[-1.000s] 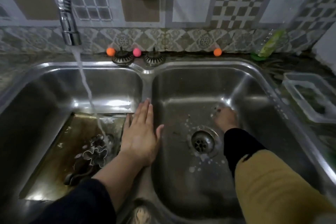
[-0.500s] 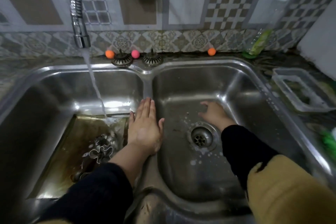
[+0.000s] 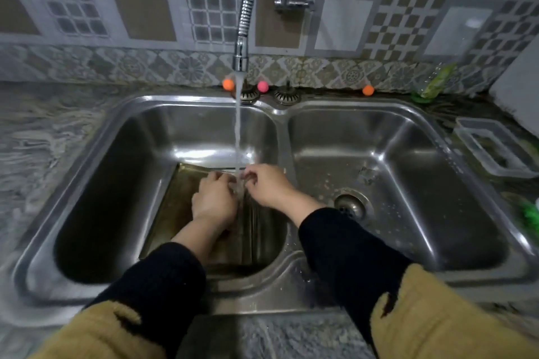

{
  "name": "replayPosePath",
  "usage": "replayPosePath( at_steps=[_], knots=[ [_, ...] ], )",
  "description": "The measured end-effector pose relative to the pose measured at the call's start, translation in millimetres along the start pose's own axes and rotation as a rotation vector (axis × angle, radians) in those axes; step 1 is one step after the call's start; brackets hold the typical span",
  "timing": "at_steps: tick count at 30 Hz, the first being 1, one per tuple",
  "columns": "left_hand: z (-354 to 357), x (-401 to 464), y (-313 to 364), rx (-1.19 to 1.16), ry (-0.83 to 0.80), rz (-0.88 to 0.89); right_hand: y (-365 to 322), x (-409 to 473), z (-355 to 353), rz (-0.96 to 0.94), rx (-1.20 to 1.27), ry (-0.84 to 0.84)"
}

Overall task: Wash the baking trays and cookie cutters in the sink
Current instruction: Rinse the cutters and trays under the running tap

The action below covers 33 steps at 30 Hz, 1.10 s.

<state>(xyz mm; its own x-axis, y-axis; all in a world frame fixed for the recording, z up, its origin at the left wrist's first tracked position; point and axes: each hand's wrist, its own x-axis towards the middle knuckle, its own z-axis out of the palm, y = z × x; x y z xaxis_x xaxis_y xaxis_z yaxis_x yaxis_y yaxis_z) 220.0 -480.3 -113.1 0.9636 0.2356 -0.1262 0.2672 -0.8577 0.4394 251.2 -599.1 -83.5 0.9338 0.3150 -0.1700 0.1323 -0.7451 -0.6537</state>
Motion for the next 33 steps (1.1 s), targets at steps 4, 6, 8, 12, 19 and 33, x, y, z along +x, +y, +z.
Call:
replayPosePath(
  at_steps=[4, 6, 8, 12, 19, 33],
  knots=[
    [-2, -4, -34, 0.054, -0.225, -0.187, -4, 7, 50, 0.181, -0.161, -0.273],
    [2, -4, -45, 0.050, -0.283, -0.200, -1, 11, 66, 0.245, -0.159, -0.262],
    [2, -5, -48, 0.043, -0.264, -0.187, 1, 17, 72, 0.312, -0.098, -0.190],
    [-8, 2, -42, -0.140, -0.145, -0.181, -9, 25, 55, 0.358, 0.044, -0.054],
    [-25, 14, -14, -0.658, -0.015, -0.098, -31, 23, 2, 0.306, 0.520, -0.098],
    [-19, 17, 0, -1.113, -0.190, -0.257, -18, 13, -9, 0.333, 0.554, -0.071]
  ],
)
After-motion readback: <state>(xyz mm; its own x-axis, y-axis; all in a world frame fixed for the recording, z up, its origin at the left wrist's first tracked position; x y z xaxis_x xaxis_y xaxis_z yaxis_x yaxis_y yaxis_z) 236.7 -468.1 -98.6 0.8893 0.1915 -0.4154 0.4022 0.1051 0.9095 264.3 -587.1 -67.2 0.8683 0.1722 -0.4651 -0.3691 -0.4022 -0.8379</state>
